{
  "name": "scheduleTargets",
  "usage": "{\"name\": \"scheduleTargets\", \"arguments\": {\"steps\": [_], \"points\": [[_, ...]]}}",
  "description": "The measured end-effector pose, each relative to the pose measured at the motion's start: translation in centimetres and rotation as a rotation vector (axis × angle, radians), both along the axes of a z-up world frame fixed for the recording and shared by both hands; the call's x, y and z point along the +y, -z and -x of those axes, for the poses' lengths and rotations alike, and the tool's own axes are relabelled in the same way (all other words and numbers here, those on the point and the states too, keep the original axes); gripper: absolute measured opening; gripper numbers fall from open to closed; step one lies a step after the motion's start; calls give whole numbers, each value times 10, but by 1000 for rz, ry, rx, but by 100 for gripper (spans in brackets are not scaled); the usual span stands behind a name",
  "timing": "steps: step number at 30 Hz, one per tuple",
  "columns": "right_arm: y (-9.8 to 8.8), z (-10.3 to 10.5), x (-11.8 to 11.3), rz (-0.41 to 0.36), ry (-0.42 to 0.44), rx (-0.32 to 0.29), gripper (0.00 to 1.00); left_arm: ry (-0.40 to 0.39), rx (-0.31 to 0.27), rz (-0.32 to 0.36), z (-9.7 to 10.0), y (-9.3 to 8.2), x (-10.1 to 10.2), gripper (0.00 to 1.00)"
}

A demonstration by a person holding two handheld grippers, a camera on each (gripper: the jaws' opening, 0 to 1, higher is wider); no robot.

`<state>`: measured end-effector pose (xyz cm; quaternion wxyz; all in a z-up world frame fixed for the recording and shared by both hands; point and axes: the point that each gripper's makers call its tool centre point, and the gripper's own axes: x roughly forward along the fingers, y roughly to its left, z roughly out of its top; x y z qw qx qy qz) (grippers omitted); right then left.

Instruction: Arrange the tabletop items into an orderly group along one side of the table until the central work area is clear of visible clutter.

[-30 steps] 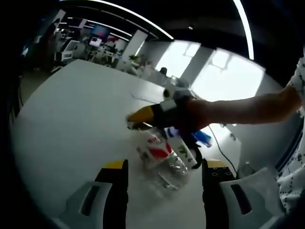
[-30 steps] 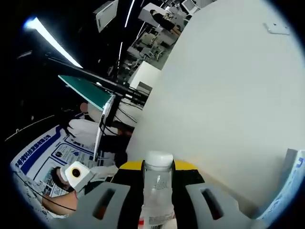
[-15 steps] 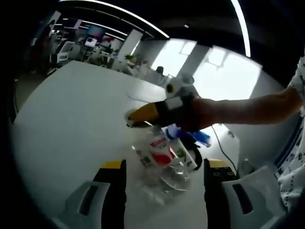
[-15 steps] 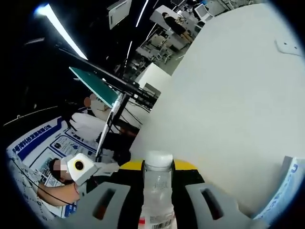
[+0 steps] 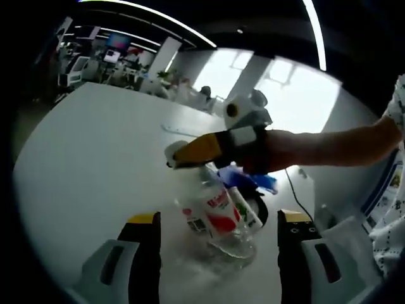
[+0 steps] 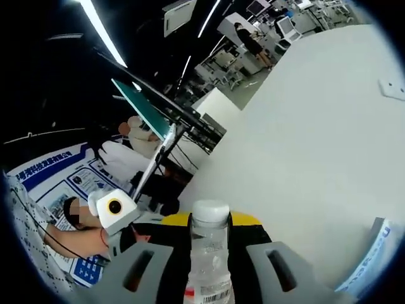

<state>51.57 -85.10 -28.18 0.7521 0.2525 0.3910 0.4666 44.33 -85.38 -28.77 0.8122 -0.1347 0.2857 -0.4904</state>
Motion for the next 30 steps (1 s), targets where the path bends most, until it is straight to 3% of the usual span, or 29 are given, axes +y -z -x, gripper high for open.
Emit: {"name": "scheduleTargets", "arguments": {"steps": [7,13,30], "points": [[-5,3,2,3,-10,-38,18,31,0,-12,0,4,-4,81],[-12,8,3,5,-22,-73,18,61,-3,-20,-2,9,-11,80],[-22,17,6,33,-54,-133,18,112,67,-3,-6,26,-29,70]]}}
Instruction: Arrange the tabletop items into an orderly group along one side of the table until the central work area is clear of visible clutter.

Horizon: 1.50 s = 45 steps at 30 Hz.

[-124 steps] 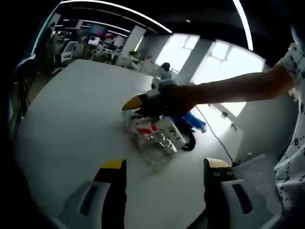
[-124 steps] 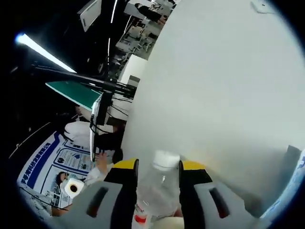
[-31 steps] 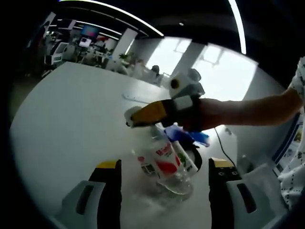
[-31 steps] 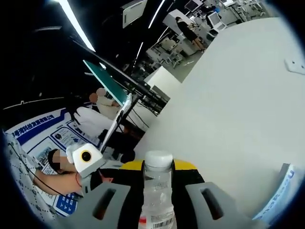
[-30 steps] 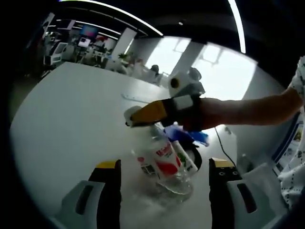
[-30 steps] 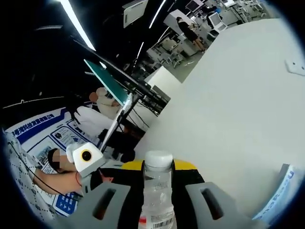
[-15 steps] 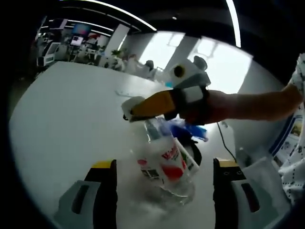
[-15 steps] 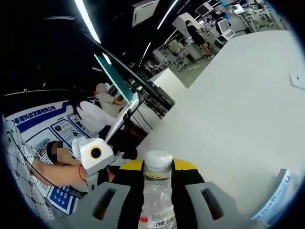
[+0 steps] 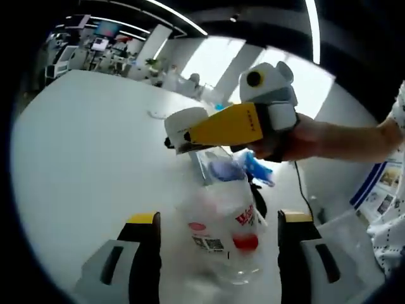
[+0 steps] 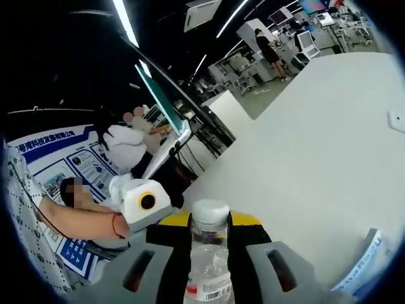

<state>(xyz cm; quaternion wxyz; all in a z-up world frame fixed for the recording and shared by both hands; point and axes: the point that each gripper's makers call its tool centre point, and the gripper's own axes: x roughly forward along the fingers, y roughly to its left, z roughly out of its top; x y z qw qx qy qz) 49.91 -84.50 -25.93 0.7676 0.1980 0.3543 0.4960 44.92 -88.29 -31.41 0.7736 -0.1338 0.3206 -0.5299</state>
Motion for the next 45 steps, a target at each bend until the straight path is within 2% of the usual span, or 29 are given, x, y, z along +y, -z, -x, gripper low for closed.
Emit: {"name": "scheduleTargets", "arguments": {"steps": [7,11,16,36,45], "points": [[-3,1,1,-3,0,-14,18,11,4,8,2,0,-2,61],[-4,2,1,0,-1,-16,18,17,-2,8,3,1,-2,50],[-5,2,1,2,3,-17,18,33,4,23,5,-1,-4,44],[-13,5,2,5,-11,-45,17,43,-25,13,3,-5,0,40],[-24,-2,-1,-4,-2,-70,17,54,-55,11,-7,-14,-3,40]]}}
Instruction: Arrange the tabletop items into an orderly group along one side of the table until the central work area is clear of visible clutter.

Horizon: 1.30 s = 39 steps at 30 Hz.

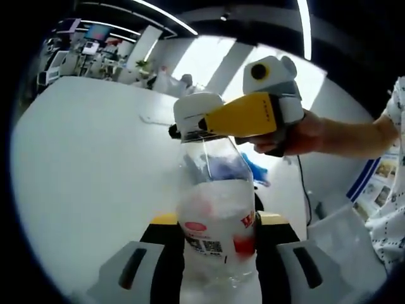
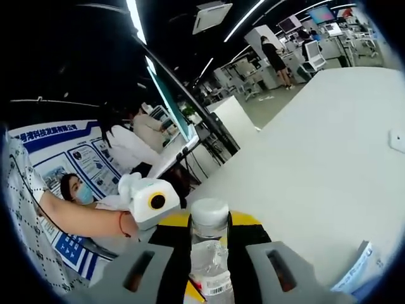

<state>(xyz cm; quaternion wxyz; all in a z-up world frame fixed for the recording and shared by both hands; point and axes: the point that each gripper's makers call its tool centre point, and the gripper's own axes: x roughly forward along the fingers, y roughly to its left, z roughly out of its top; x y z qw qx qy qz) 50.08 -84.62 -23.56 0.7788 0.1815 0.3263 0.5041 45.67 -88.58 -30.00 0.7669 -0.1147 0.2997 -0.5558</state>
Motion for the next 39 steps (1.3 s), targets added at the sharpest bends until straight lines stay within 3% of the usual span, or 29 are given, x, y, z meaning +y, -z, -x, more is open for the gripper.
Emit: {"name": "scheduleTargets", "arguments": {"steps": [21,39], "points": [[-28,-16,-4,-15,32,-75,17,28,-82,-14,-25,-20,-4,39],[-49,-37,-14,15,48,-219,17,39,-199,-14,-54,-37,-15,39]]}}
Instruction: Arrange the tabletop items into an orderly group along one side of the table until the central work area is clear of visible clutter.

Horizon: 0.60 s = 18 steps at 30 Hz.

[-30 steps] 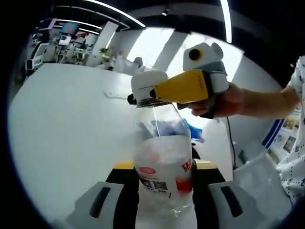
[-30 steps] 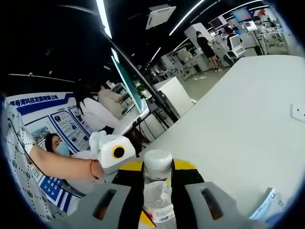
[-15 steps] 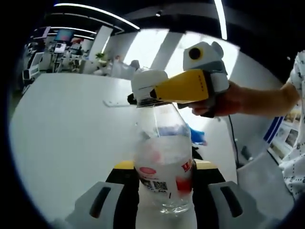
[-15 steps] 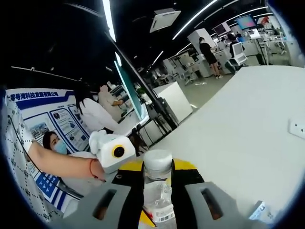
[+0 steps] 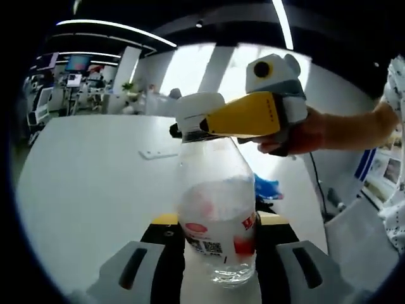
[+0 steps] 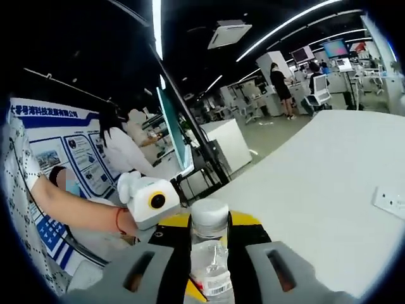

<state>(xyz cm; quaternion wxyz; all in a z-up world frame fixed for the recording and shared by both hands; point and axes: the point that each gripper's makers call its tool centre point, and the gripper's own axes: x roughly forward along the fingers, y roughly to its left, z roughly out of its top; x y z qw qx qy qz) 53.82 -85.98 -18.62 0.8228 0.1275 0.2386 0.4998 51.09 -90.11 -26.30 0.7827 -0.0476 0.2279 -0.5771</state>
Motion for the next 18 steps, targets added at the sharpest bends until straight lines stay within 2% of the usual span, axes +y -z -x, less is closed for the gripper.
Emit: {"name": "scheduleTargets", "arguments": {"steps": [11,16,18], "points": [[-14,-12,-10,6,30,-118,18,18,-70,-17,-14,-14,-9,39],[-14,-15,-10,12,38,-149,18,23,-90,-29,-19,-12,-8,39],[-16,-14,-8,24,37,-182,18,23,-93,-24,-20,-12,-9,39]]}}
